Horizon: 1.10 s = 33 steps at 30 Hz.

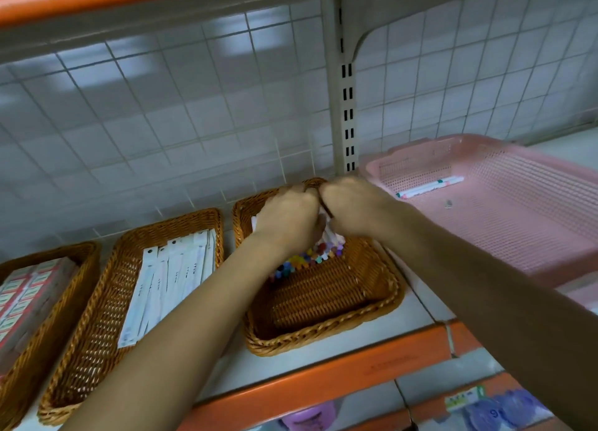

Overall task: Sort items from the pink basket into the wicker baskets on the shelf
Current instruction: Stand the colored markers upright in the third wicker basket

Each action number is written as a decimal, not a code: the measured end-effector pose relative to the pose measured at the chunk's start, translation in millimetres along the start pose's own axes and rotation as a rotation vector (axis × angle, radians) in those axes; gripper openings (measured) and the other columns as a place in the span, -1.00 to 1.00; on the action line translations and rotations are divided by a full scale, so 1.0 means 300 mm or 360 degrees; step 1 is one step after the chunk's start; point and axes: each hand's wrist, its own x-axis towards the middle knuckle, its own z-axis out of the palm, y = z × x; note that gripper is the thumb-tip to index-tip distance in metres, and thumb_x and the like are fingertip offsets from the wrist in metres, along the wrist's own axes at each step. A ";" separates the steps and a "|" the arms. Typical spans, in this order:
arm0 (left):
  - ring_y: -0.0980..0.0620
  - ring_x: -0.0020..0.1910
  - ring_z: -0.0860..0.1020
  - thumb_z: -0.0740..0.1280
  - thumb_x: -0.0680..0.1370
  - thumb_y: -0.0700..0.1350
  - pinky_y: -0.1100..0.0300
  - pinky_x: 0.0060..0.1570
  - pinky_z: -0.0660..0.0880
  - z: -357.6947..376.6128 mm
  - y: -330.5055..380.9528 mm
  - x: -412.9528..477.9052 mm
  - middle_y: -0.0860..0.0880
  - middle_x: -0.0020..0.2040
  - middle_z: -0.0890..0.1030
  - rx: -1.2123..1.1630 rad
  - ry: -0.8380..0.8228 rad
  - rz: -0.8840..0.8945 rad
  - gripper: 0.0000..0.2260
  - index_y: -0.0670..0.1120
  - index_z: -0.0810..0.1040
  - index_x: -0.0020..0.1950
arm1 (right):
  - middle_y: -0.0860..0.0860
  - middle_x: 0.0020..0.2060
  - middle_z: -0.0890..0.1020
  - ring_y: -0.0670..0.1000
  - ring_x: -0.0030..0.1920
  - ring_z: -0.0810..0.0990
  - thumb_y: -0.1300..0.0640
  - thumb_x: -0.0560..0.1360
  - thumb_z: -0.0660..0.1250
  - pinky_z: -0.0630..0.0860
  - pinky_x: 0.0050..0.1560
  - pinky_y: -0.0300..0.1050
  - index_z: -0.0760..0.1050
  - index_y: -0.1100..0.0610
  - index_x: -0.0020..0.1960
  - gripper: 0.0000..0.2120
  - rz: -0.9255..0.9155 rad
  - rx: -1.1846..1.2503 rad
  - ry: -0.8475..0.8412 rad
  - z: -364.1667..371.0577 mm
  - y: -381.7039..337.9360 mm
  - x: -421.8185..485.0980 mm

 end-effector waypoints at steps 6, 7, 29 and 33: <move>-0.18 0.18 0.45 0.25 0.55 0.01 0.02 0.05 0.43 -0.048 0.188 0.108 -0.18 0.17 0.49 -0.0084 0.0096 0.0163 -0.67 -0.20 0.45 0.18 | 0.09 0.00 0.54 0.06 -0.04 0.49 0.17 0.51 0.28 0.38 -0.12 -0.14 0.42 0.14 -0.02 -0.92 0.0133 -0.0092 -0.0118 -0.104 0.180 -0.095; -0.18 0.19 0.46 0.26 0.55 0.01 0.03 0.06 0.43 -0.047 0.227 0.124 -0.18 0.18 0.49 -0.0074 0.0077 0.0208 -0.66 -0.19 0.46 0.21 | 0.09 0.05 0.53 0.06 0.02 0.49 0.17 0.51 0.28 0.36 -0.10 -0.16 0.45 0.16 0.08 -0.84 0.0169 -0.0099 -0.0142 -0.105 0.214 -0.116; 0.08 -0.13 0.61 0.53 0.36 -0.09 0.08 0.01 0.55 0.119 0.574 0.388 0.06 -0.16 0.68 -0.0321 -0.1262 0.1143 -0.87 0.00 0.68 -0.12 | -0.03 -0.44 0.47 -0.03 -0.37 0.43 0.18 0.38 0.37 0.37 -0.32 -0.21 0.55 0.14 -0.17 -0.95 0.0383 -0.0112 -0.1330 0.019 0.637 -0.410; 0.05 -0.12 0.59 0.51 0.37 -0.15 0.10 -0.06 0.54 0.136 0.566 0.380 0.00 -0.11 0.65 -0.0301 -0.1253 0.1259 -0.84 -0.07 0.63 -0.08 | 0.00 -0.27 0.57 -0.01 -0.25 0.50 0.19 0.40 0.38 0.39 -0.32 -0.24 0.60 0.18 0.02 -0.80 0.0360 -0.0073 -0.1265 0.034 0.647 -0.404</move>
